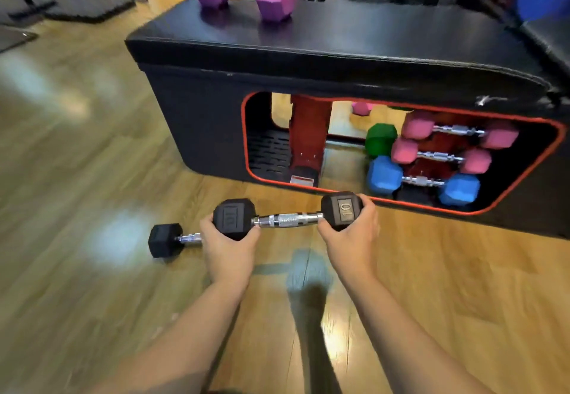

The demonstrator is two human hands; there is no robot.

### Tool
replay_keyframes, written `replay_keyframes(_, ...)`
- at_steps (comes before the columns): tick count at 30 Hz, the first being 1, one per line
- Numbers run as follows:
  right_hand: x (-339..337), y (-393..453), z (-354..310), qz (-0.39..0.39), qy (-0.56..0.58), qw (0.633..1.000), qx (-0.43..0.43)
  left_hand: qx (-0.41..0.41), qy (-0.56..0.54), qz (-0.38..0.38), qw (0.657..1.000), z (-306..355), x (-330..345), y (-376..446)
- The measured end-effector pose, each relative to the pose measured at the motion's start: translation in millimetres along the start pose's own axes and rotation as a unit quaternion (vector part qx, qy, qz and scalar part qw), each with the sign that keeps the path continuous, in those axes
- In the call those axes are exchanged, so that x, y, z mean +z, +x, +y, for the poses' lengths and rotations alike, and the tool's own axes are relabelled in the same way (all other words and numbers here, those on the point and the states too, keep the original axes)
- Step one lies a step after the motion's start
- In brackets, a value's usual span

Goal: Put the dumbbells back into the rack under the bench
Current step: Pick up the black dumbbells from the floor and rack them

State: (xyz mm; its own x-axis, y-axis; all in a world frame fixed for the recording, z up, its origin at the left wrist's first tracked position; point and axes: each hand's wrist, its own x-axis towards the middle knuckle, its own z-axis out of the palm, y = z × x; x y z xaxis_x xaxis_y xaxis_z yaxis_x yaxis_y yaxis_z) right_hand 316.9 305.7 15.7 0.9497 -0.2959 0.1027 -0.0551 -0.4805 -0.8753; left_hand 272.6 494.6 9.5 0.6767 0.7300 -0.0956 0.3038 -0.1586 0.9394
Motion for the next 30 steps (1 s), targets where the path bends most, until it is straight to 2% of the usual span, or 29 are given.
replay_keyframes(5, 26.8, 66.2, -44.0, 0.028, -0.047, 0.998, 0.03, 0.012, -0.014, -0.079, 0.997, 45.1, 35.7, 80.9)
replay_keyframes(9, 44.3, 93.6, -48.7, 0.035, -0.051, 0.994, 0.086, 0.04, 0.034, -0.113, 0.992, 67.1, 54.0, 123.5)
replay_keyframes(13, 65.5, 122.3, -20.5, 0.04, -0.053, 0.993, 0.101, 0.035, 0.068, -0.139, 0.987, 49.9, 91.5, 154.5)
replay_keyframes(21, 106.1, 184.9, 58.1, 0.048, -0.054, 0.994, 0.084, 0.033, 0.081, -0.141, 0.986, -0.5, 175.3, 188.8)
replay_keyframes(30, 139.0, 216.0, 90.9, 0.04, -0.032, 0.992, 0.116, 0.039, 0.11, -0.15, 0.982, -14.1, 210.7, 225.5)
